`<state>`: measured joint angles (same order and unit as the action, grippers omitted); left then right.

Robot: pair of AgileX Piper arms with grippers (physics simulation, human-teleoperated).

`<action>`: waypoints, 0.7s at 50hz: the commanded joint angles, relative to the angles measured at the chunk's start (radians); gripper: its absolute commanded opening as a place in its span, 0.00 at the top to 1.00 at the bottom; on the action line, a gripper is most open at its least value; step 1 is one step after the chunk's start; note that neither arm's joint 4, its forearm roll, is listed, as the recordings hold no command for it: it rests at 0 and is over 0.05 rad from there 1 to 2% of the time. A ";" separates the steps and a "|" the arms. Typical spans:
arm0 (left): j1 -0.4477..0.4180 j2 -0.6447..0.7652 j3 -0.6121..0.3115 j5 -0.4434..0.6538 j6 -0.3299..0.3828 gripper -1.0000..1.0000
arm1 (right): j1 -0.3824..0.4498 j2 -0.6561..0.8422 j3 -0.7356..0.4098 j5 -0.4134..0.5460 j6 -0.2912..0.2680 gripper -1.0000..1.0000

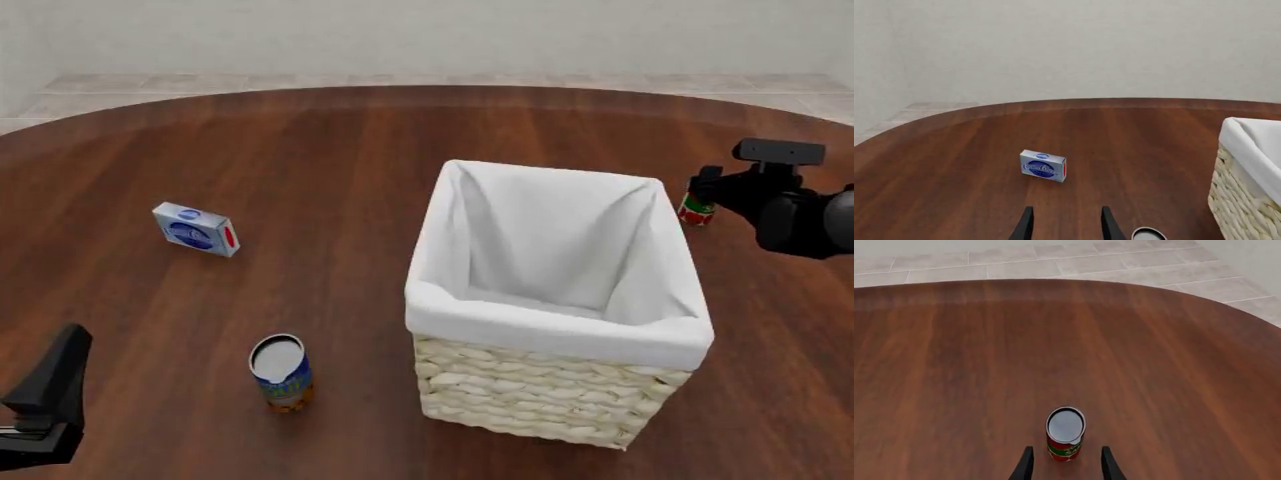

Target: Pick up the tomato sauce, and put it in the basket.

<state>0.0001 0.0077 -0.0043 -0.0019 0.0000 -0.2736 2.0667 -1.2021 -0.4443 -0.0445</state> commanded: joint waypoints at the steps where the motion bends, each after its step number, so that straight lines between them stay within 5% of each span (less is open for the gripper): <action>1: 0.000 0.000 0.000 0.000 0.000 0.00 | 0.000 0.083 -0.093 0.031 -0.012 0.00; 35: 0.000 0.000 0.000 0.000 0.000 0.00 | -0.011 0.309 -0.307 0.133 -0.044 0.00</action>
<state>0.0001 0.0076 -0.0043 -0.0019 0.0000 -0.2851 2.3077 -1.4487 -0.3372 -0.0813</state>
